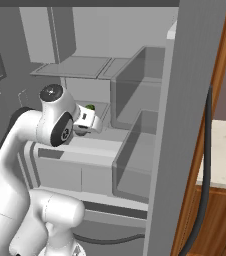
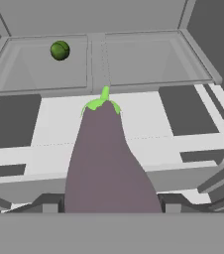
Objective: Gather the eggplant and avocado from the fridge and place them on a tray on the dining counter. Then gather the steaks from the fridge and place them on the other tray.
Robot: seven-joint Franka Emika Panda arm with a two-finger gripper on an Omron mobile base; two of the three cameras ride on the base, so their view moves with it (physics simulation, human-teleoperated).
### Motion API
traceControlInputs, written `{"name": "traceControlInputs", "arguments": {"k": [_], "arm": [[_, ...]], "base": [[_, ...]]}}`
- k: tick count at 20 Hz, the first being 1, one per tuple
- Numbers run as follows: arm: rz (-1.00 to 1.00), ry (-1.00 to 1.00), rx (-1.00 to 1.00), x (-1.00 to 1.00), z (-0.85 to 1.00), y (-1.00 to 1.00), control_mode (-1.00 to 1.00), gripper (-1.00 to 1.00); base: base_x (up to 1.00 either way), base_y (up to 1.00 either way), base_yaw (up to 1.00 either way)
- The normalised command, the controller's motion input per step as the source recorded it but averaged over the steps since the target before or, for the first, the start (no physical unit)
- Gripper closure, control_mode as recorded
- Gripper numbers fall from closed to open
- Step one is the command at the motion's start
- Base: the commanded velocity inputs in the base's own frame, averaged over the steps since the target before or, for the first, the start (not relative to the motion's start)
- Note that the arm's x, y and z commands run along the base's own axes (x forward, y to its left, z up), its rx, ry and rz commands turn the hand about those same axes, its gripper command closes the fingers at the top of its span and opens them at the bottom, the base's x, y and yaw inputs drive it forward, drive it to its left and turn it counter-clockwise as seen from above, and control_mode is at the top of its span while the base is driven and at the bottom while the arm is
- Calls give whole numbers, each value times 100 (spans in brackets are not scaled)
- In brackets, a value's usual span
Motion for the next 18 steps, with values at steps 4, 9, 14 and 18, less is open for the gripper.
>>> {"name": "traceControlInputs", "arguments": {"k": [4, 9, 14, 18], "arm": [[1, 0, 4, -69, 39, 26, -100, 100], [1, 0, 1, -52, 55, 15, -100, 100], [0, 2, 0, -71, 55, 1, -100, 100], [-1, 10, 0, -67, 58, 0, -100, 100]], "base": [[0, 0, 0], [0, 0, 0], [0, 0, 0], [0, 0, 0]]}}
